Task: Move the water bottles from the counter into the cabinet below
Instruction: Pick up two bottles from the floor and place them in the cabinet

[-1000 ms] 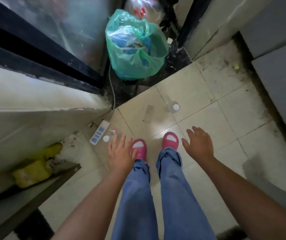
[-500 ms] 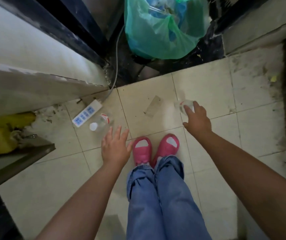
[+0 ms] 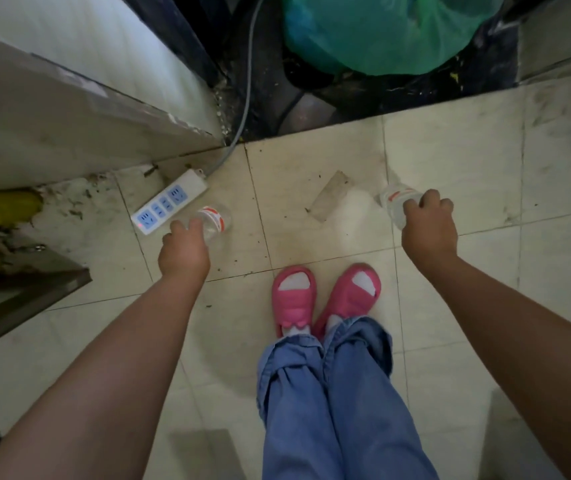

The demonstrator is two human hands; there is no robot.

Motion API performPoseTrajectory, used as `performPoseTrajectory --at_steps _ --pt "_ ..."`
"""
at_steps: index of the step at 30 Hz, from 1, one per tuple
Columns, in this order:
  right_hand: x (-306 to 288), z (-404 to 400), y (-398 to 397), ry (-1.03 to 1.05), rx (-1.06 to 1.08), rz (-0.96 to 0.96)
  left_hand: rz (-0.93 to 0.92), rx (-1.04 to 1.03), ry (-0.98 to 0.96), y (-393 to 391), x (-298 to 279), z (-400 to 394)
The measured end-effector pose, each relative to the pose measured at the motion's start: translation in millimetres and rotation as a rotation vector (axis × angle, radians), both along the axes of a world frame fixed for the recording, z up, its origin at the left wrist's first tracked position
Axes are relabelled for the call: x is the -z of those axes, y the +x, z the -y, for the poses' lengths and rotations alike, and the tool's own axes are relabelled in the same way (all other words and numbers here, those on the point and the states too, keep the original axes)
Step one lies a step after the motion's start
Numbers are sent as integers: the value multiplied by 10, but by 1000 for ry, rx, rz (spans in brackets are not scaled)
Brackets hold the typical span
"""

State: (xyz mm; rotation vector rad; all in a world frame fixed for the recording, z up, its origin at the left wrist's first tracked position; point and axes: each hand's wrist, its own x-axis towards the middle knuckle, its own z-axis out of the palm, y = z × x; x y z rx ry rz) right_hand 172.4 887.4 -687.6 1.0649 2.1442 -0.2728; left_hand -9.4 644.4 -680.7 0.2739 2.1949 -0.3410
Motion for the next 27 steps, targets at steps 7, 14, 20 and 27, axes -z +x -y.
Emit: performPoseTrajectory --at_steps 7,14,20,27 --pt "21 125 101 -84 0 -71 -44 105 98 57 -59 -129" --pt "-680 156 315 -249 215 -188 -13 306 180 659 -740 -693" --pt "-1647 120 680 -377 509 -266 96 715 255 1051 -1645 -1458" --pt "-2382 65 1453 -215 694 -306 162 1234 249 1782 -2371 -2306"
